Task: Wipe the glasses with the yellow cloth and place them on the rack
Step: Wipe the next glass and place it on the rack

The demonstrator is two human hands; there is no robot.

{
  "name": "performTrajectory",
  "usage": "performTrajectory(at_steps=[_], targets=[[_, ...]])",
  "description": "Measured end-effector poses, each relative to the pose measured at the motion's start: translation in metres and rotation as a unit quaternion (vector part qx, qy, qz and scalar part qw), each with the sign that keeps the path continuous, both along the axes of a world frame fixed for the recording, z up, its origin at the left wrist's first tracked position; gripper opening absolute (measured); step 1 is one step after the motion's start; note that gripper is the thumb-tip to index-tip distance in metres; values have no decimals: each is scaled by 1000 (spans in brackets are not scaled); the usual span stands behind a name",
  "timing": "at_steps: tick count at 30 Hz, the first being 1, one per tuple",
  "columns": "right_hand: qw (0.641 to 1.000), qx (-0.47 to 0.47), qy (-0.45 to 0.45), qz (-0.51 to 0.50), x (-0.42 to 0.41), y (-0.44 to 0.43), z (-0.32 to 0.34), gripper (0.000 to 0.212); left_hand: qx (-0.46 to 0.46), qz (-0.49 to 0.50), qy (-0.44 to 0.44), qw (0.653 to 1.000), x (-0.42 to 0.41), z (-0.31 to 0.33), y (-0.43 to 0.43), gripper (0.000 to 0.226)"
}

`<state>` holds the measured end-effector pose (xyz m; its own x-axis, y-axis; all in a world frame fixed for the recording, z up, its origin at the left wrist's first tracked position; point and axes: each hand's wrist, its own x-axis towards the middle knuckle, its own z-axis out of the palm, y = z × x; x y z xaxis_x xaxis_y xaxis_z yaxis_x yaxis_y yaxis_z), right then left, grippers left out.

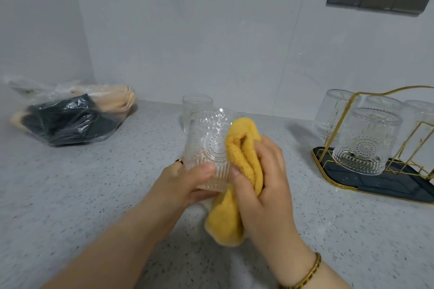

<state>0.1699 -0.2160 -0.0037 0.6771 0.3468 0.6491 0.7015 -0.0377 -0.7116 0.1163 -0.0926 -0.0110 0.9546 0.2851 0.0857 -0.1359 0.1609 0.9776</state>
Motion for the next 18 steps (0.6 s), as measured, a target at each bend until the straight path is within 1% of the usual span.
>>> performTrajectory(at_steps=[1, 3, 5, 6, 8, 9, 10, 11, 13, 14, 15, 16, 18], targets=[[1000, 13, 6, -3, 2, -2, 3, 31, 1, -6, 0, 1000, 0, -1, -3, 76], [998, 48, 47, 10, 7, -6, 7, 26, -15, -23, -8, 1000, 0, -2, -7, 72], [991, 77, 108, 34, 10, -8, 8, 13, -44, -37, -19, 998, 0, -2, -8, 68], [985, 79, 143, 47, 10, -8, 8, 6, -64, -38, -26, 997, 0, -2, -8, 66], [975, 60, 200, 70, 9, -5, 5, 10, -98, -27, -32, 994, 0, -3, -5, 63], [973, 48, 214, 74, 7, -4, 4, 9, -110, -18, -31, 993, 1, -4, -3, 63], [974, 39, 210, 73, 5, -3, 3, 9, -120, -9, -28, 992, 2, -4, -1, 64], [980, 33, 186, 68, 2, -2, 2, 12, -128, -2, -26, 991, 3, -4, 1, 68], [992, 20, 112, 60, -3, 0, -1, 14, -121, -1, -27, 992, 4, -3, 6, 86], [995, 10, 79, 55, -5, 1, 0, 20, -106, -8, -32, 994, 3, -3, 7, 93], [996, 11, 66, 56, -6, 1, 0, 25, -95, -17, -40, 995, 3, -2, 7, 93], [995, 24, 79, 57, -5, 0, 2, 27, -87, -29, -51, 994, 3, -3, 6, 86], [986, 63, 141, 63, -1, -2, 5, 25, -91, -53, -64, 992, 1, -3, 1, 73]])
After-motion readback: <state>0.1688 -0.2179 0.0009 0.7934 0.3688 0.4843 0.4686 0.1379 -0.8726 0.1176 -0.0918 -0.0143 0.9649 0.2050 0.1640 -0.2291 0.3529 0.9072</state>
